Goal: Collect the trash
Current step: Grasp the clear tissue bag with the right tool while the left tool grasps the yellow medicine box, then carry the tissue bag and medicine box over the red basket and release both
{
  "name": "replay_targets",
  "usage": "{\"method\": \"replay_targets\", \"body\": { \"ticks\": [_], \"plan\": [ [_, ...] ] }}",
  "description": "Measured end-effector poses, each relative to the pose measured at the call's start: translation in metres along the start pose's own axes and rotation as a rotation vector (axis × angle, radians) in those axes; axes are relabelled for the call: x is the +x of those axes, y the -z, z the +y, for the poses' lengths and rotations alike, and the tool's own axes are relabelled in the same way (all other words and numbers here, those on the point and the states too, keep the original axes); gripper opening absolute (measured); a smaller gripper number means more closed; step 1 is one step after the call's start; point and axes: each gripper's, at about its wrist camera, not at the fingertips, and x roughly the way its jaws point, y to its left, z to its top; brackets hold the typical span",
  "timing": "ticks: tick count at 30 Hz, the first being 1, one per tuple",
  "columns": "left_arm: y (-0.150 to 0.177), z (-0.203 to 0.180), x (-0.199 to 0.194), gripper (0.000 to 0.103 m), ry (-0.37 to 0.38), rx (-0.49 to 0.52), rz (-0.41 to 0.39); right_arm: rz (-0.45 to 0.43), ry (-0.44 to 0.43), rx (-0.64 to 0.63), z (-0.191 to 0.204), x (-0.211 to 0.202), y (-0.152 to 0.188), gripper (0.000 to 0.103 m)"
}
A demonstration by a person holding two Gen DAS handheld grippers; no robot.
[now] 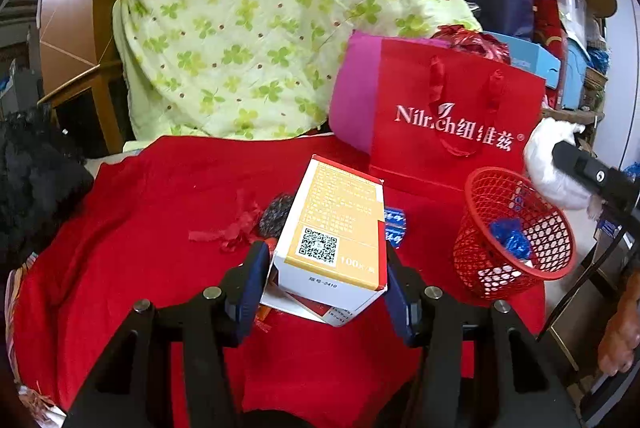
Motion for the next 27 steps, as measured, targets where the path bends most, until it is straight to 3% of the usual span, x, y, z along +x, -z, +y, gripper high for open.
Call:
{"method": "replay_targets", "body": {
  "ticks": [11, 20, 24, 27],
  "plan": [
    [-0.012, -0.033, -0.008, 0.056, 0.029, 0.04, -0.026, -0.051, 0.043, 0.03, -0.027, -0.03, -0.011, 0.033],
    [-0.015, -0.055, 0.007, 0.056, 0.065, 0.073, -0.027, -0.061, 0.088, 0.073, -0.058, -0.043, -0.01, 0.033],
    [-0.004, -0.038, 0.032, 0.056, 0.08, 0.006, 0.065, -0.056, 0.102, 0.091, -0.072, -0.046, -0.006, 0.033],
    [0.006, -0.021, 0.041, 0.056, 0.046, -0.03, 0.107, -0.047, 0.105, 0.103, -0.077, -0.045, -0.005, 0.033]
  ]
}}
